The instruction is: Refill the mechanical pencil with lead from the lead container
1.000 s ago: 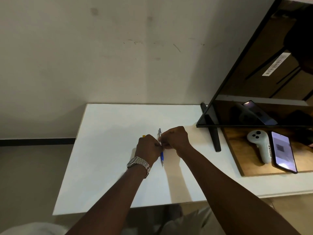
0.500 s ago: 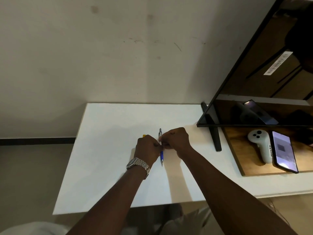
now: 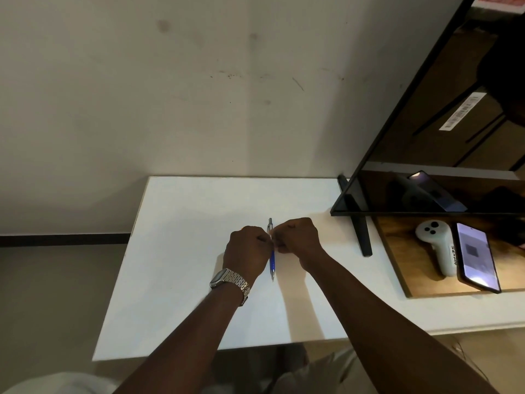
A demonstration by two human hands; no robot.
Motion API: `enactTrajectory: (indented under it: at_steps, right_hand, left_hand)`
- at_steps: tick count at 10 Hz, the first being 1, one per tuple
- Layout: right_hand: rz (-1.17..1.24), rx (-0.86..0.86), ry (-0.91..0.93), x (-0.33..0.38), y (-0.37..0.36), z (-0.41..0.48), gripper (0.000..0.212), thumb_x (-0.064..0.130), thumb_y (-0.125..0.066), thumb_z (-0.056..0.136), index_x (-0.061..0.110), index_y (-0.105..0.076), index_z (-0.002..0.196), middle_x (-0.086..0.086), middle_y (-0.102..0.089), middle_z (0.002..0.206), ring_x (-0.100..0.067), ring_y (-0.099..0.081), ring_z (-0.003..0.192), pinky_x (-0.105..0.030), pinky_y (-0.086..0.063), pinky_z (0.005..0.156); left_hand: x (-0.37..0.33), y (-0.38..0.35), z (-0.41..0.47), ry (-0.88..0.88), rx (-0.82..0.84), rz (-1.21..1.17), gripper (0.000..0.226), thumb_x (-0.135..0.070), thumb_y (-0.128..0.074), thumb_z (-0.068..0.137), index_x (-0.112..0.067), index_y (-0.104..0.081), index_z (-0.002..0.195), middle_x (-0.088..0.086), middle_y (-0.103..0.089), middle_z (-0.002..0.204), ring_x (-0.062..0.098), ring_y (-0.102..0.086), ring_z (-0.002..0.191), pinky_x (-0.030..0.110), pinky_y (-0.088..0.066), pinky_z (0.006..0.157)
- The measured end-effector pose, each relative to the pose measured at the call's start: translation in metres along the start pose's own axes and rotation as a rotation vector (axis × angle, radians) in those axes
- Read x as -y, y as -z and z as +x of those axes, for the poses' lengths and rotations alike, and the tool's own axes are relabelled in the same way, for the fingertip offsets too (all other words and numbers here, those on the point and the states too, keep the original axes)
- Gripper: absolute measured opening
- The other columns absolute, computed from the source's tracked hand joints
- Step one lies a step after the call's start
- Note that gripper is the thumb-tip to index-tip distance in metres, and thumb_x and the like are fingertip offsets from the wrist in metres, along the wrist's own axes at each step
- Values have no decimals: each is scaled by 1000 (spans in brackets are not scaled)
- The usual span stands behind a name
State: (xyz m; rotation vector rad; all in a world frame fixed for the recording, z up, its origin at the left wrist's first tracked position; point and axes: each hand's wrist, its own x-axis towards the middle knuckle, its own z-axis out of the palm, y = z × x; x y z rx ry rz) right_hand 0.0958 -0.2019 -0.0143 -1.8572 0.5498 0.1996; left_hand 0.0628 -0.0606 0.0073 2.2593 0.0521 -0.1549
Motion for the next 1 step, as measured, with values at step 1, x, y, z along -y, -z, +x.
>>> enactTrajectory:
  at_steps: [1]
  right_hand:
    - [-31, -21, 68, 2, -1, -4, 17, 4, -63, 82, 3, -78, 73, -20, -76, 72, -25, -69, 57, -32, -62, 55]
  left_hand:
    - [3, 3, 0, -19, -69, -27, 11, -14, -71, 91, -15, -82, 91, 3, -82, 92, 27, -74, 90, 39, -60, 79]
